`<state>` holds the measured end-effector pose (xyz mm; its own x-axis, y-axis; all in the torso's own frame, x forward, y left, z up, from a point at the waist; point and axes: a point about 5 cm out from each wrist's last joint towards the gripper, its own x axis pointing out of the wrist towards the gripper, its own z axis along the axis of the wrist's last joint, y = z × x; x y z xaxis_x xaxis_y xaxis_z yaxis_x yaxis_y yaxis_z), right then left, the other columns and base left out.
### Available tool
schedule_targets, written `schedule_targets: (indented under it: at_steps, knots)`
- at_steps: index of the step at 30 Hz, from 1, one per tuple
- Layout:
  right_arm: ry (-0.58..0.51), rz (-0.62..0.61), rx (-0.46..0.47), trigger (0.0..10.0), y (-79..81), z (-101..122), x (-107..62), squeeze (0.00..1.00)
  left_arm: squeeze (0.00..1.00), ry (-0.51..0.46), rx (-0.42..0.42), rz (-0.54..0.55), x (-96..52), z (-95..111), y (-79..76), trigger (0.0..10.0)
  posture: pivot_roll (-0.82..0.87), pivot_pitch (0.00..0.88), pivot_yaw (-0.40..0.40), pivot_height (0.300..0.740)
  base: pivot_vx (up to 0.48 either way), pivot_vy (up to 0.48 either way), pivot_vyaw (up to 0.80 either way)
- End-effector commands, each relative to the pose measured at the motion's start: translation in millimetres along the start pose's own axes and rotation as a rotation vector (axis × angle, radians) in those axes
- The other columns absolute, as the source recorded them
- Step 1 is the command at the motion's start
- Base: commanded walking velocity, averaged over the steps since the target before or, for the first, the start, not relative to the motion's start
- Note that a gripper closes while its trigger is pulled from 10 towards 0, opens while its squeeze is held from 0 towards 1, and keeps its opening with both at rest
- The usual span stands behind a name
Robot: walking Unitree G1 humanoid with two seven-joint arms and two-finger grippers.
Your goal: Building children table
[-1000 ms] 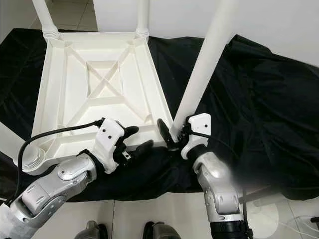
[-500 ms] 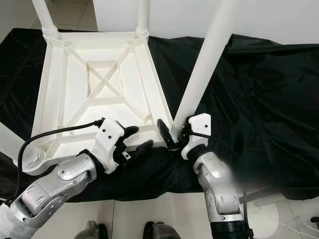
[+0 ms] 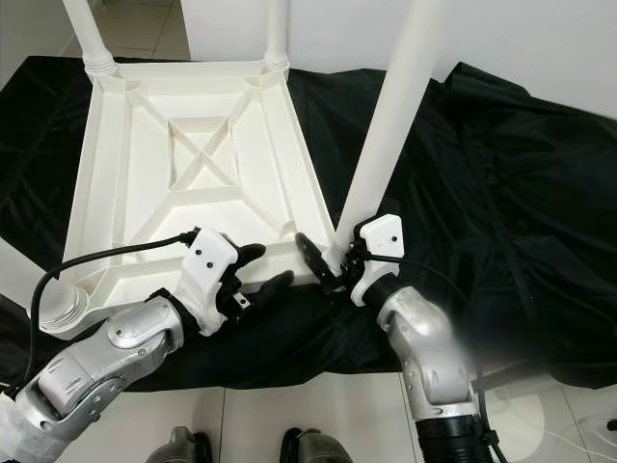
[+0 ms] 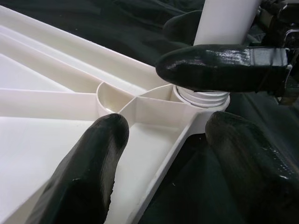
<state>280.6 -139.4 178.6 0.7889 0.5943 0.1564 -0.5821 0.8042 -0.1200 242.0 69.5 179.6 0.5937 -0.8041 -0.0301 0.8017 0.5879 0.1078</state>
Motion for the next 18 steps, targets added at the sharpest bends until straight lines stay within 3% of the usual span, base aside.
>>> schedule_targets:
  at_steps: [1,6,9,13,15,16,18]
  knots:
    - [0.029,0.041,-0.005,10.0,-1.6,-5,-2.0,0.00,0.00,0.014,0.002,-0.253,-3.6,-1,-16.3,10.0,-0.03,0.181,-0.065,0.740,0.000,0.000,0.00]
    - [0.037,0.050,-0.015,10.0,-3.4,-6,-2.2,0.00,0.00,0.018,0.005,-0.258,-4.0,-1,-17.0,10.0,-0.03,0.180,-0.065,0.740,0.000,0.000,0.00]
    - [0.060,0.058,-0.044,5.1,-15.0,-8,-4.2,0.00,0.00,0.022,0.007,-0.271,-4.5,-1,-17.9,10.0,-0.03,0.178,-0.062,0.740,0.000,0.000,0.00]
    - [0.072,0.059,-0.061,4.9,-21.4,-9,-7.1,0.00,0.00,0.024,0.009,-0.272,-4.4,-1,-17.1,10.0,-0.03,0.177,-0.060,0.740,0.000,0.000,0.00]
    - [0.074,0.058,-0.062,4.3,-22.7,-9,-8.0,0.00,0.00,0.024,0.011,-0.271,-4.3,-1,-16.6,10.0,-0.03,0.177,-0.061,0.740,0.000,0.000,0.00]
    - [0.076,0.059,-0.063,0.0,-23.7,-9,-8.7,0.00,0.00,0.023,0.011,-0.270,-4.3,0,-16.0,10.0,-0.03,0.176,-0.060,0.740,0.000,0.000,0.00]
    - [0.079,0.054,-0.059,0.0,-24.5,-10,-9.7,0.00,0.00,0.023,0.016,-0.268,-4.1,0,-14.6,10.0,-0.04,0.177,-0.056,0.740,0.000,0.000,0.00]
